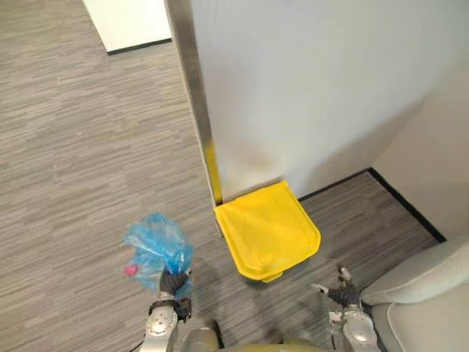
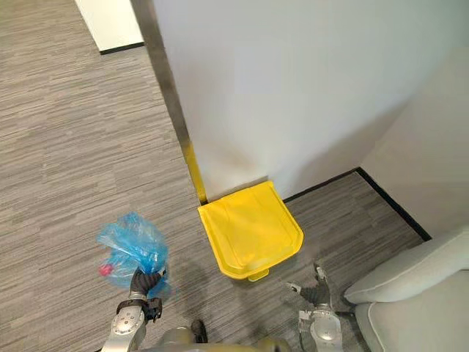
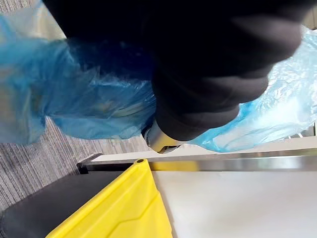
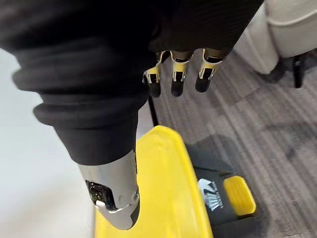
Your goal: Gather rubbish on tea table into small bin, then transfer packed bag to large trash can.
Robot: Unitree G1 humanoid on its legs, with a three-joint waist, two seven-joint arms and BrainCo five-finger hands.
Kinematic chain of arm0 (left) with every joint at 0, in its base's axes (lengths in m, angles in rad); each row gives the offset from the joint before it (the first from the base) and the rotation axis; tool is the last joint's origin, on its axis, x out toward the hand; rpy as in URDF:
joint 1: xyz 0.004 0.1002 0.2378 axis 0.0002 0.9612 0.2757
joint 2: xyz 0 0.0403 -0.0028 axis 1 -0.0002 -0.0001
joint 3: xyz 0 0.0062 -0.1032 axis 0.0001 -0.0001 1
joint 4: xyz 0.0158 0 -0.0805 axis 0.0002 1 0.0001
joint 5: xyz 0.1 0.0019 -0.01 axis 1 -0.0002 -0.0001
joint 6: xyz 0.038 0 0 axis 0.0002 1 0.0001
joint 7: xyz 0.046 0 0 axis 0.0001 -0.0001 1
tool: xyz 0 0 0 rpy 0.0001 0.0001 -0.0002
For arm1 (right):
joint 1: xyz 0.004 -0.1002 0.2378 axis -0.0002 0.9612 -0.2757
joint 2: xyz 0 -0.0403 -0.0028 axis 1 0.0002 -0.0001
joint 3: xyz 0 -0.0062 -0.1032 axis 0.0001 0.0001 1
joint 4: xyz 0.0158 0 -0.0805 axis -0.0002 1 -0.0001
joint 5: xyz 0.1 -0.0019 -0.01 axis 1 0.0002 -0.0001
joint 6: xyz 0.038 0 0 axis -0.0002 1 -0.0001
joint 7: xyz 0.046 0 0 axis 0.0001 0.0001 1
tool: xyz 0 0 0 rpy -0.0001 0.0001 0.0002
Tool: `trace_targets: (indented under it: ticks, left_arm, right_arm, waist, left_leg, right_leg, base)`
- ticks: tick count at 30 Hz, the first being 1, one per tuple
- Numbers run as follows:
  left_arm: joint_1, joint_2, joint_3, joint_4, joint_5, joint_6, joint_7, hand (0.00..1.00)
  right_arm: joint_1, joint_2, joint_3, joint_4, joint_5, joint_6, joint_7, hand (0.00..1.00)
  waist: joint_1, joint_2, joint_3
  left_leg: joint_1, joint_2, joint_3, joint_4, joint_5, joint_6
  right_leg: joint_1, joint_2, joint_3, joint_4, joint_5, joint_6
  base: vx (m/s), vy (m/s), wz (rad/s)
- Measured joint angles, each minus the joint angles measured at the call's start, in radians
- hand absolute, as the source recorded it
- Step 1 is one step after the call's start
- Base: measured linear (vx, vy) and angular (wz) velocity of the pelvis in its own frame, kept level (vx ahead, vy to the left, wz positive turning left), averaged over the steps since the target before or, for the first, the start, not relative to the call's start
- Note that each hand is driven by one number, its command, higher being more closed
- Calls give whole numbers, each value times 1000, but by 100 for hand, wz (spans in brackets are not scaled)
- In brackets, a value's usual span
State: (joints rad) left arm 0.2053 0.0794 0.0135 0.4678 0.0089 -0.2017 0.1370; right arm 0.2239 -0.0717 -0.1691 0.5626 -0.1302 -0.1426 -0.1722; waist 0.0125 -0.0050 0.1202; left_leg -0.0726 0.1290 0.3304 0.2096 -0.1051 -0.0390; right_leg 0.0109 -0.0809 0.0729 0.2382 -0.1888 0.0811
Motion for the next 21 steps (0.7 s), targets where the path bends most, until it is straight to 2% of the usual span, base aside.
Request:
trace_targets:
  ticks: [8, 10, 12, 13, 14, 15, 16, 17, 18, 19, 20, 21]
  left_arm:
    - [1, 8, -1, 1, -1, 0, 16, 100]
    - [4, 4, -2, -8, -2, 0, 17, 100]
    - [14, 2, -7, -32, -2, 1, 16, 100]
    - [22, 3, -13, -45, -2, 1, 16, 100]
    - [11, 6, -11, -54, -3, 0, 17, 100]
    - [-11, -6, -9, -57, -4, -2, 19, 100]
    - [-12, -23, -11, -47, -6, 0, 19, 100]
    - [-26, -51, -20, -39, -9, 2, 19, 100]
    - [-45, -26, -22, -34, -11, 5, 19, 100]
    - [-60, -8, -31, -33, -14, 7, 19, 100]
    - [-84, 1, -32, -33, -15, 8, 20, 100]
    - [-104, 3, -30, -26, -15, 7, 22, 100]
  right_arm:
    - [-20, -14, -10, 17, 2, 14, 0, 0]
    - [-23, -13, -10, 16, 3, 15, 0, 0]
    - [-41, -13, -11, 6, 7, 16, -1, 0]
    - [-42, -11, -15, -1, 15, 16, -4, 0]
    - [-33, 14, -31, 2, 21, 16, -6, 0]
    - [-29, 1, -36, -32, 24, 11, -13, 0]
    - [-16, -17, -39, -47, 24, 8, -17, 0]
    - [-11, -33, -60, -55, 33, 1, -27, 0]
    - [-18, -19, -65, -56, 54, 22, -38, 0]
    - [-22, -16, -64, -60, 64, 26, -44, 0]
    - [-25, -20, -64, -61, 79, 27, -46, 0]
    - [-22, -24, -72, -61, 85, 34, -52, 0]
  waist:
    - [0, 3, 2]
    - [3, 1, 7]
    - [4, 4, 37]
    - [4, -7, 51]
    - [-4, -69, 46]
    - [-15, -61, 85]
    - [-21, -12, 92]
    - [-21, 51, 108]
    - [-12, 21, 134]
    - [-12, 14, 147]
    - [-19, -6, 159]
    - [-24, -12, 163]
  left_leg:
    - [-51, 18, 59, 9, -1, 7]
    - [-81, 31, 53, 54, -40, 16]
    - [-94, 43, 39, 107, -77, 14]
    - [-86, 17, 12, 83, -82, 7]
    - [-59, -101, -32, 41, -114, 36]
    - [-73, -69, 18, 290, -195, 122]
    - [-24, -26, 22, 310, -228, 116]
    - [31, 29, -14, 314, -322, 83]
    - [46, -9, -40, 342, -338, 98]
    - [41, -9, -43, 378, -360, 106]
    - [26, -8, -60, 419, -380, 102]
    - [12, -7, -94, 466, -410, 95]
  right_leg:
    - [-72, 7, 71, -48, 87, 14]
    - [-83, 11, 70, -36, 88, 14]
    - [-88, 18, 64, 22, 78, 19]
    - [-113, 13, 47, 95, 70, 14]
    - [-204, -66, 8, 228, 58, -4]
    - [-276, -69, -50, 425, 52, -18]
    - [-295, -31, -76, 490, 3, -15]
    - [-314, 24, -108, 519, -88, -34]
    - [-347, 18, -103, 492, -101, -26]
    - [-387, 16, -134, 444, -91, -35]
    - [-420, 17, -170, 351, -47, -22]
    - [-432, 16, -191, 281, 20, -18]
  base:
    - [-66, 49, -34]
    - [-133, 47, -2]
    - [-143, 57, 8]
    - [-174, 106, 42]
    - [-138, 98, 62]
    - [-82, 63, 58]
    - [-37, 4, 44]
    - [-64, -12, 20]
    - [-49, -55, 19]
    - [-62, -112, 31]
    - [-19, -156, 76]
    - [21, -139, 82]
